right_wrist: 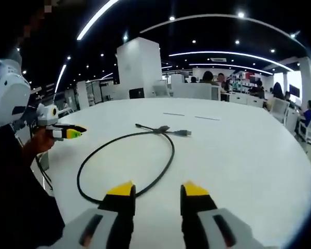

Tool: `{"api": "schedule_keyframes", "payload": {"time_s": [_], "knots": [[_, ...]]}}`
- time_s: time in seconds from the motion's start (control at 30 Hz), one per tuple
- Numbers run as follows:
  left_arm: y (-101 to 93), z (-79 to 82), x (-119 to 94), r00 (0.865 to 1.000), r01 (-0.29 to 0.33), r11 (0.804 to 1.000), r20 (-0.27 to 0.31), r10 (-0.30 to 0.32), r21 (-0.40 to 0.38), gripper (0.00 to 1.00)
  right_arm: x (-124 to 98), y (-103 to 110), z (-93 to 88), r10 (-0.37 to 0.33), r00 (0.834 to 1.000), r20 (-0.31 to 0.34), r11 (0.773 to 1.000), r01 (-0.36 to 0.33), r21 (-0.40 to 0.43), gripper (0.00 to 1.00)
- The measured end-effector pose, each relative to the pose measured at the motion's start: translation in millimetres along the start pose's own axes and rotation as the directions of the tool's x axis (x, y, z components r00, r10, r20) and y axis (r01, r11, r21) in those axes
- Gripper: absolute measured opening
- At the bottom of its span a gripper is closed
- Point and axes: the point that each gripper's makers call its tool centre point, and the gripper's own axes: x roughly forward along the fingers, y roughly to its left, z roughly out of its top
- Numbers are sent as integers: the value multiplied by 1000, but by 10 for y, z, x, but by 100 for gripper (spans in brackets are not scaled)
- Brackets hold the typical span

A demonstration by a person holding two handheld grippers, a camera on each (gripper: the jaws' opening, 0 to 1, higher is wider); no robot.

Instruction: Find the charging cable on the desk, coil it up and secure with Velcro.

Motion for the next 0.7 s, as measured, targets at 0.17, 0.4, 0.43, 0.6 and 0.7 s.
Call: {"api": "schedule_keyframes", "payload": {"time_s": [0.17,0.4,0.43,0.6,0.7], "knots": [[6,22,-13,1000,-4,1000,9,4,3,33,-11,12,-1,-1,1000,1,1000,1,-2,36],[9,8,-32,1000,-9,1000,1,9,8,33,-33,26,2,-4,1000,4,1000,4,-5,36],[3,13,-47,1000,-11,1000,2,11,12,33,-40,32,-1,-6,1000,3,1000,6,-8,36],[-13,35,-75,1000,-14,1000,8,14,23,33,-62,53,-2,-7,1000,3,1000,7,-14,36],[-28,38,-80,1000,-11,1000,10,11,25,33,-72,54,2,-9,1000,4,1000,9,-14,36]]}}
